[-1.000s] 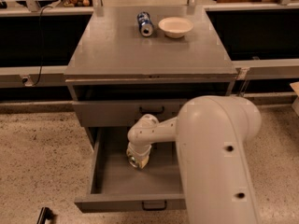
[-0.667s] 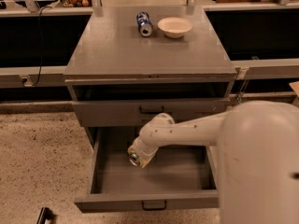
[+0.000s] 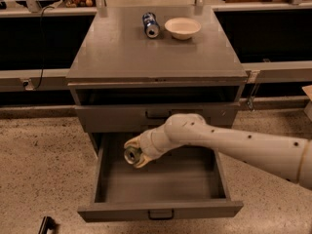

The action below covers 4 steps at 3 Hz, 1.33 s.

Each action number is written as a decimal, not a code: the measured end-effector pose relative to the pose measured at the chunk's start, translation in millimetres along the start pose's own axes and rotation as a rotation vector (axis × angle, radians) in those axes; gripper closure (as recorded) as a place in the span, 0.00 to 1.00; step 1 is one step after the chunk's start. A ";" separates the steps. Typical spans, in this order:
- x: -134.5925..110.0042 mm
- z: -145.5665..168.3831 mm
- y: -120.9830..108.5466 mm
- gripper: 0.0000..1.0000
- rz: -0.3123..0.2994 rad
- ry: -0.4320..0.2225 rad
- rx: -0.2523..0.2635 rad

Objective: Pick green can from middle drawer and place on counter

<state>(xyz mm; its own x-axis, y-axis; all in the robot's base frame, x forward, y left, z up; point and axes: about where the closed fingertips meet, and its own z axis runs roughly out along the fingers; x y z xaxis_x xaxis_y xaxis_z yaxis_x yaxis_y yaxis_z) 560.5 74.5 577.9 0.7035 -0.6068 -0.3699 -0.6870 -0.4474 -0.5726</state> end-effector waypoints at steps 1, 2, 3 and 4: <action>8.7 -51.3 -22.5 1.00 0.082 -0.154 0.112; 19.7 -83.0 -36.4 1.00 0.101 -0.211 0.151; 18.5 -82.6 -37.5 1.00 0.100 -0.211 0.150; 19.5 -90.5 -38.4 1.00 0.153 -0.346 0.200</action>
Offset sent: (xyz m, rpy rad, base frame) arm 0.0091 -0.0201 0.0401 0.1619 0.0446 -0.0103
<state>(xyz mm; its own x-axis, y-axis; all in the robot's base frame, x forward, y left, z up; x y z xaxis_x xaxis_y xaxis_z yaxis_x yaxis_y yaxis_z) 584.1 20.4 659.0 0.6392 -0.3853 -0.6656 -0.7633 -0.2124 -0.6101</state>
